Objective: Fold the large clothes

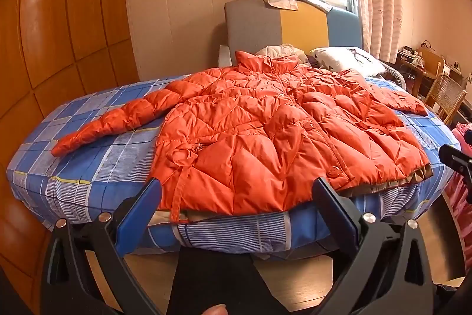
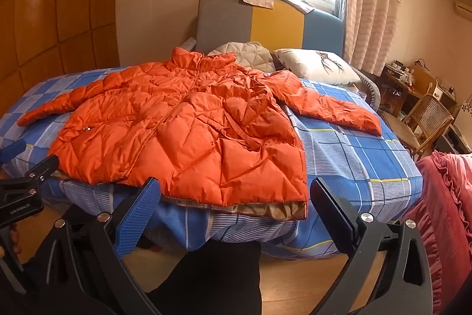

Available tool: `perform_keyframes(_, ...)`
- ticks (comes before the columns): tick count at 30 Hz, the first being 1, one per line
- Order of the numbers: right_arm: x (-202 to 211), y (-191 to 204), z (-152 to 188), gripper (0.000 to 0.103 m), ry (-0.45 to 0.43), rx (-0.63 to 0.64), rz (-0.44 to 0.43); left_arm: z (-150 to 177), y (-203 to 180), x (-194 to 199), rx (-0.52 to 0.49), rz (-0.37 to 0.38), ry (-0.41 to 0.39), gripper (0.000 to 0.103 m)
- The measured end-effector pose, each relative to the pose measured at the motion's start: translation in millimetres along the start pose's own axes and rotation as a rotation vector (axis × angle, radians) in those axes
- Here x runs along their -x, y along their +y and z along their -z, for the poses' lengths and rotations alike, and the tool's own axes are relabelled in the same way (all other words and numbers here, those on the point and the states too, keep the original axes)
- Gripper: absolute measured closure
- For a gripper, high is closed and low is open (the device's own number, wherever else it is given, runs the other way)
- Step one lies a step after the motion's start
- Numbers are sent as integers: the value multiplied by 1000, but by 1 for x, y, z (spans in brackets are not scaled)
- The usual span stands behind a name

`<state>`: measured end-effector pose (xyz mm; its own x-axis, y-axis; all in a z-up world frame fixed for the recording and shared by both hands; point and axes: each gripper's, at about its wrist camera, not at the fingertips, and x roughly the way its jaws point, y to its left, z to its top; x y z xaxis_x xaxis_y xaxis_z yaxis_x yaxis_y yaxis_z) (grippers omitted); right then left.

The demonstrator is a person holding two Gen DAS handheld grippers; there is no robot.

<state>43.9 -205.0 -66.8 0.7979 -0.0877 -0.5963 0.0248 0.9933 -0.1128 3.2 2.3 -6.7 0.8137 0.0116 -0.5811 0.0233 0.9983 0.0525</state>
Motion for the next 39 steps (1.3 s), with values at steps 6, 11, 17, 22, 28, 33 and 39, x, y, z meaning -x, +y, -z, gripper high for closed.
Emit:
perform_keyframes(6, -2, 0, 0, 3, -3, -4, 13, -1, -2, 1, -13, 1, -4, 2)
perform_keyframes(11, -2, -4, 1, 3, 1, -15, 17, -1, 0, -1, -5, -2, 6, 2)
perform_keyframes(17, -2, -2, 0, 3, -4, -14, 21, -2, 1, 0, -8, -1, 2, 2)
perform_keyframes(22, -1, -4, 0, 3, -4, -17, 23, -2, 0, 0, -15, -2, 0, 2)
perform_keyframes(28, -1, -3, 0, 3, -8, -15, 25, -2, -2, 1, -19, -1, -2, 2)
perform_keyframes(33, -2, -3, -1, 3, -8, -15, 26, -2, -3, 2, -24, 2, -4, 2)
perform_keyframes(39, -2, -4, 1, 3, -3, -15, 27, -1, -5, 2, -26, 4, -3, 2)
